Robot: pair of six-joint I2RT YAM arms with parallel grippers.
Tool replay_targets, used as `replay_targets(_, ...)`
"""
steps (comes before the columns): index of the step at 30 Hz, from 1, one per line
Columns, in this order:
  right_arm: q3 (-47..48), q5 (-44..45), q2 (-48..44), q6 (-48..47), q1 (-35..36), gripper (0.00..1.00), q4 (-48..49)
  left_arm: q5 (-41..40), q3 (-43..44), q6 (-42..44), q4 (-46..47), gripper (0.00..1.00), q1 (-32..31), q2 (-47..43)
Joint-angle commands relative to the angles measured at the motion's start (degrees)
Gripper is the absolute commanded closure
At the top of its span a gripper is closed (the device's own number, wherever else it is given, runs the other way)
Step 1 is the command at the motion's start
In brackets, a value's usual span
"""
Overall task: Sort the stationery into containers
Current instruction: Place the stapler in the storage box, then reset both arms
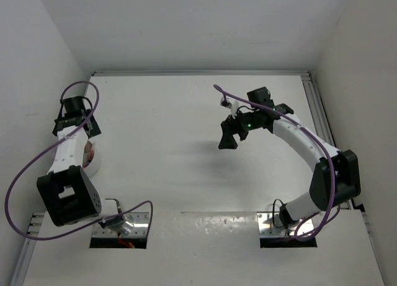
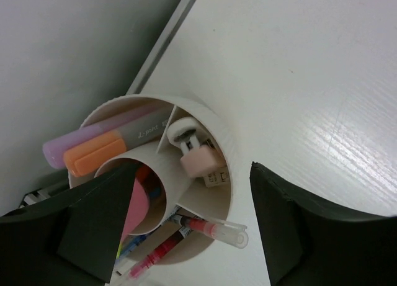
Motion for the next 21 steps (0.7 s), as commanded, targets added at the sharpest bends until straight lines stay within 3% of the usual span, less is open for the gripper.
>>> replay_targets(1,-0.19,-0.92,-1.07,-0.58,-0.12,0.11,1.08,-0.24,4.31,-0.06,1.37,0.18,-0.17,-1.38)
replay_targets(7,-0.28,-0.75,-1.25,-0.4,-0.12,0.11,1.25,6.16,10.1,3.44,2.52,0.17,-1.04,-4.98)
replay_targets(10,-0.72,-0.66,-1.68,2.31,-1.08,0.12,2.39,17.72,15.46,11.67,-0.72,0.17,-3.41,-4.99)
replay_targets(11,-0.81,-0.66,-1.86,3.02,-1.52,0.11,3.01,21.0,16.7,14.24,-2.04,0.0,-4.2,-4.9)
replay_targets(13,-0.81,-0.66,-2.04,6.17,-3.27,0.11,3.71,26.98,19.34,19.62,-4.94,0.0,-8.06,-4.99)
replay_targets(17,-1.42,1.36,-5.19,10.23,-7.67,0.01,4.77,30.53,19.35,20.6,-7.42,0.0,-13.96,-5.08)
replay_targets(21,-3.88,4.25,-9.32,11.37,-12.85,0.01,4.95,29.74,16.27,19.1,-5.23,0.0,-18.87,-5.08)
